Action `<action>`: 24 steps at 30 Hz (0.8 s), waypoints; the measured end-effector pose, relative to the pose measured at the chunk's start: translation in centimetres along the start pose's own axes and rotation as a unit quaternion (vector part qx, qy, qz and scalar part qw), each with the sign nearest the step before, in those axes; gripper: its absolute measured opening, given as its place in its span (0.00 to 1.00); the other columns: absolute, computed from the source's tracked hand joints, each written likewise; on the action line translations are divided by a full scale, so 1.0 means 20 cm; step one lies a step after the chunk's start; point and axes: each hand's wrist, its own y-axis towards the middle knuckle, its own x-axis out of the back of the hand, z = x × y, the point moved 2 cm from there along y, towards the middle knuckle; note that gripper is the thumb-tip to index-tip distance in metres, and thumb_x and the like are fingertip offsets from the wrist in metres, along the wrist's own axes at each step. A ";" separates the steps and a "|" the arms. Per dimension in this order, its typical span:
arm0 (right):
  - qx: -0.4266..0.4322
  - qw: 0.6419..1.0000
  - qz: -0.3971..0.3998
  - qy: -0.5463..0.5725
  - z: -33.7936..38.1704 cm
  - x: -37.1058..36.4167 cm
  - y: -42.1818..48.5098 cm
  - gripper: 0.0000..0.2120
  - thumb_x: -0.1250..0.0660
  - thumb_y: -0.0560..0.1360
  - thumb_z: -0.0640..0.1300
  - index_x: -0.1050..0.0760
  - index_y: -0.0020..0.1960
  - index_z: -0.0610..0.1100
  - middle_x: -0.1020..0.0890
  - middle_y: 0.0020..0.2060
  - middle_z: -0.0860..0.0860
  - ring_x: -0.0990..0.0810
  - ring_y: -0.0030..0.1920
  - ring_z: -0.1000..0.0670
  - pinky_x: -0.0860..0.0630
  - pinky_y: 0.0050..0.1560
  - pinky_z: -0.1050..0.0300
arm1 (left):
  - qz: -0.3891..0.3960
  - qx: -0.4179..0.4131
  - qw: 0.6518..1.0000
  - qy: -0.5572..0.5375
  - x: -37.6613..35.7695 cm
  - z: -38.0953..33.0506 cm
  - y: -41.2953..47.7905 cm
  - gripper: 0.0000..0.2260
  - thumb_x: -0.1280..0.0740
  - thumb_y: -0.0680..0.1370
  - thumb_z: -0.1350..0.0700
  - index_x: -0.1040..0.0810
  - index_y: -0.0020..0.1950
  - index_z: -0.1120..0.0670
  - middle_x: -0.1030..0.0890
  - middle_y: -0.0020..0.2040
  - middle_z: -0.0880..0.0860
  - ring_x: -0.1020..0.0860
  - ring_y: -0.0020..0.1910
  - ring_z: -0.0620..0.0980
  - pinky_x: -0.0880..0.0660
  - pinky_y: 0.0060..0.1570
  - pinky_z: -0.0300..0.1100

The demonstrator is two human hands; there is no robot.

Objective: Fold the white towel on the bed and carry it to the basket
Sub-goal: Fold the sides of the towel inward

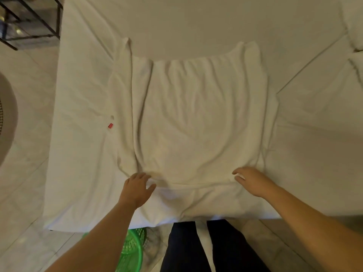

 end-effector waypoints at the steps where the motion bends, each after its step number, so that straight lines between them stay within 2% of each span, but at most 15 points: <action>1: -0.001 1.000 -0.001 0.002 0.02 0.00 0.01 0.15 0.41 0.82 0.54 0.25 0.66 0.53 0.22 0.64 0.50 0.23 0.61 0.47 0.25 0.61 0.47 | 0.001 -0.001 1.000 -0.005 0.01 -0.01 0.02 0.26 0.40 0.83 0.37 0.29 0.78 0.47 0.30 0.78 0.49 0.36 0.79 0.53 0.38 0.75 0.51; 10: -0.016 0.999 -0.028 0.023 0.07 0.02 0.04 0.16 0.41 0.83 0.52 0.27 0.69 0.53 0.23 0.64 0.49 0.24 0.61 0.46 0.26 0.60 0.49 | -0.008 -0.029 1.000 -0.007 0.16 -0.11 0.18 0.27 0.41 0.83 0.39 0.32 0.80 0.48 0.32 0.79 0.49 0.37 0.79 0.53 0.37 0.75 0.52; 15: -0.005 0.998 -0.051 0.038 0.01 0.05 0.08 0.16 0.40 0.82 0.50 0.26 0.69 0.52 0.24 0.67 0.49 0.26 0.66 0.46 0.28 0.64 0.48 | -0.013 -0.032 0.999 0.013 0.20 -0.22 0.29 0.27 0.40 0.83 0.38 0.32 0.80 0.48 0.30 0.79 0.50 0.35 0.78 0.55 0.35 0.75 0.54; 18: -0.006 0.997 -0.058 0.057 -0.07 0.10 0.10 0.16 0.40 0.82 0.50 0.26 0.69 0.53 0.23 0.67 0.49 0.27 0.67 0.46 0.28 0.66 0.46 | -0.008 -0.040 0.999 0.027 0.20 -0.35 0.37 0.28 0.40 0.83 0.38 0.32 0.80 0.48 0.31 0.79 0.50 0.35 0.78 0.55 0.35 0.75 0.54; 24: -0.021 0.993 -0.074 0.090 -0.33 0.21 0.14 0.17 0.40 0.82 0.48 0.26 0.70 0.50 0.23 0.67 0.49 0.26 0.66 0.45 0.28 0.65 0.50 | -0.001 -0.060 0.998 0.026 0.23 -0.75 0.57 0.28 0.40 0.83 0.39 0.33 0.81 0.48 0.33 0.80 0.50 0.37 0.79 0.56 0.36 0.75 0.55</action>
